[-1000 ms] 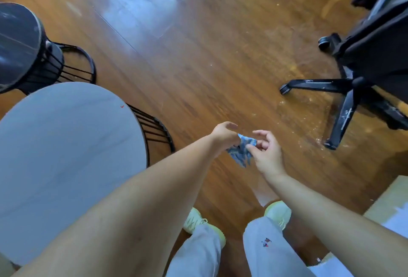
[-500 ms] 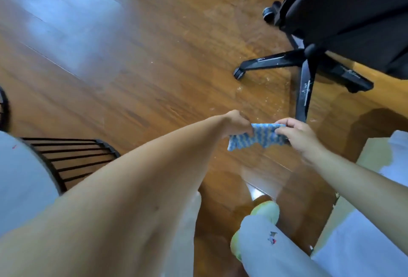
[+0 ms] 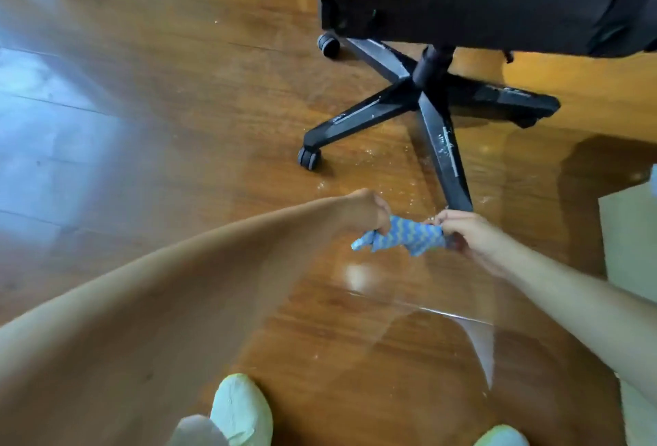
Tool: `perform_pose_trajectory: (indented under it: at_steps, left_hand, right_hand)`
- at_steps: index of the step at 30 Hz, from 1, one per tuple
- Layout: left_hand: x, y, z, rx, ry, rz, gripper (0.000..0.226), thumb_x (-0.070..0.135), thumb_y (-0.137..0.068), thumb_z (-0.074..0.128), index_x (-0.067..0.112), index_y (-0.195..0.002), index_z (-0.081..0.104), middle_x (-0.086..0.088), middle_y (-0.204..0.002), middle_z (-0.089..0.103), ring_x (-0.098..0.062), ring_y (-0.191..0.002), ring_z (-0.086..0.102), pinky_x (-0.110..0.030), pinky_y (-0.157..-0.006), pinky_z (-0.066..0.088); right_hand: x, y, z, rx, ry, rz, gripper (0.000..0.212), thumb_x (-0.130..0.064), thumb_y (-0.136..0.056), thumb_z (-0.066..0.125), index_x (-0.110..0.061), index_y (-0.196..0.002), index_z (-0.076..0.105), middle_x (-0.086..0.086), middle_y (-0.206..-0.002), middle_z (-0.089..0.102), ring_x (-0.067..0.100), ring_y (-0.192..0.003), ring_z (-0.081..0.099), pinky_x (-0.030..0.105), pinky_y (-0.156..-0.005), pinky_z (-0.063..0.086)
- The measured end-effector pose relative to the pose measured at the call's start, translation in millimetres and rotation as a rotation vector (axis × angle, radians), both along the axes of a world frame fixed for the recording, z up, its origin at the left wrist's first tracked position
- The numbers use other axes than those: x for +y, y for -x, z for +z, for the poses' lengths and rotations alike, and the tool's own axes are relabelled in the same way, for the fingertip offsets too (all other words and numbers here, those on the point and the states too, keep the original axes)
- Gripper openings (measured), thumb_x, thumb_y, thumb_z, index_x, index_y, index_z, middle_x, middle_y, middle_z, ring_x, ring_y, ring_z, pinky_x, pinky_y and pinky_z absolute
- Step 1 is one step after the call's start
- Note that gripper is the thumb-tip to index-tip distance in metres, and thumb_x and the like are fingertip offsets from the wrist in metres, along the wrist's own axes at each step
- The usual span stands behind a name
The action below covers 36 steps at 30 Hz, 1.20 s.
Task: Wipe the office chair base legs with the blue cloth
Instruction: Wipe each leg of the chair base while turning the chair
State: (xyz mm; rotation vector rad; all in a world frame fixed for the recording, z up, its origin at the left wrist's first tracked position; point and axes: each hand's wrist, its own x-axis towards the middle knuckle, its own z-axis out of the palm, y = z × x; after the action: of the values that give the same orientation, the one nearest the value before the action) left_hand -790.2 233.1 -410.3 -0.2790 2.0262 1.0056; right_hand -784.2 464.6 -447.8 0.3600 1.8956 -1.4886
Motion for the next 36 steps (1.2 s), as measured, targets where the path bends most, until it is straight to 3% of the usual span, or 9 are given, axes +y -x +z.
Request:
perform_pose_trajectory:
  at_steps: [4,7,15,18,24,26,29,33,36]
  left_hand:
    - [23.3,42.4,-41.2,0.122,-0.12,0.214,0.015,0.008,-0.089,0.071,0.02,-0.081,0.067,-0.002,-0.081,0.054,-0.021,-0.076,0.05,-0.023,-0.057,0.039]
    - [33.3,75.1,-77.0,0.243,-0.216,0.498,0.019,0.011,-0.091,0.072,0.022,-0.077,0.066,-0.001,-0.079,0.059,-0.019,-0.072,0.053,-0.028,-0.06,0.04]
    - [69.2,101.9,-118.1,0.249,-0.533,0.862,0.032,0.014,-0.097,0.067,0.008,-0.128,0.069,-0.02,-0.134,0.07,-0.038,-0.123,0.067,-0.052,-0.108,0.054]
    - [95.4,91.8,-97.6,0.178,-0.649,0.922,0.032,0.034,-0.096,0.069,0.023,-0.126,0.072,-0.006,-0.126,0.075,-0.027,-0.113,0.074,-0.042,-0.092,0.059]
    - [138.8,63.8,-130.5,0.133,-0.391,0.621,0.092,0.024,-0.087,0.08,0.031,-0.165,0.031,-0.005,-0.163,0.044,-0.033,-0.147,0.043,-0.049,-0.118,0.041]
    - [157.6,58.9,-136.8,0.114,-0.398,0.567,0.1,0.013,-0.083,0.086,0.026,-0.165,0.031,-0.006,-0.152,0.054,-0.03,-0.136,0.055,-0.043,-0.109,0.051]
    - [187.4,56.7,-127.6,0.054,-0.536,0.709,0.073,-0.001,-0.088,0.077,0.016,-0.152,0.044,-0.008,-0.117,0.069,-0.024,-0.09,0.07,-0.026,-0.059,0.058]
    - [192.8,63.3,-127.9,-0.068,-0.626,0.91,0.05,0.006,-0.092,0.064,0.004,-0.141,0.057,-0.017,-0.12,0.066,-0.036,-0.103,0.068,-0.042,-0.086,0.061]
    - [188.1,61.3,-127.3,-0.054,-0.622,0.961,0.035,0.016,-0.106,0.056,0.004,-0.14,0.057,-0.011,-0.113,0.068,-0.027,-0.087,0.067,-0.033,-0.068,0.055]
  right_hand:
    - [20.0,52.2,-45.8,-0.101,0.234,-0.141,0.031,0.004,-0.078,0.039,-0.015,-0.068,0.062,0.007,-0.071,0.052,0.019,-0.058,0.053,0.028,-0.052,0.042]
    - [29.8,86.1,-78.4,-0.012,0.446,-0.297,0.029,-0.006,-0.079,0.049,-0.01,-0.096,0.073,0.012,-0.093,0.061,0.024,-0.078,0.058,0.038,-0.07,0.048]
    - [27.7,123.6,-71.5,0.066,0.259,0.026,0.066,-0.035,-0.074,0.088,-0.005,-0.13,0.068,0.012,-0.122,0.075,0.029,-0.114,0.072,0.046,-0.101,0.057]
    - [43.7,122.6,-44.4,0.188,0.274,-0.172,0.05,-0.022,-0.079,0.085,-0.007,-0.124,0.071,0.01,-0.119,0.077,0.024,-0.109,0.075,0.036,-0.085,0.062]
    - [104.4,133.6,-29.2,0.322,0.392,-0.818,0.039,-0.016,-0.098,0.069,-0.008,-0.135,0.06,0.007,-0.121,0.075,0.025,-0.102,0.076,0.042,-0.085,0.059]
    - [106.7,129.4,-30.0,0.295,0.326,-0.944,0.04,-0.017,-0.099,0.068,-0.008,-0.137,0.058,0.009,-0.123,0.072,0.026,-0.1,0.074,0.041,-0.079,0.059]
    - [106.5,116.5,-20.1,0.254,0.298,-1.018,0.037,-0.02,-0.096,0.072,-0.01,-0.13,0.06,0.01,-0.12,0.071,0.029,-0.102,0.073,0.046,-0.09,0.06]
    - [109.9,105.5,-16.7,0.279,0.295,-0.99,0.037,-0.023,-0.094,0.075,-0.013,-0.127,0.061,0.006,-0.11,0.073,0.026,-0.097,0.074,0.046,-0.09,0.06]
    - [103.0,102.3,-23.9,0.315,0.253,-1.056,0.021,-0.025,-0.098,0.071,-0.018,-0.114,0.061,0.001,-0.1,0.07,0.02,-0.086,0.07,0.036,-0.067,0.056]
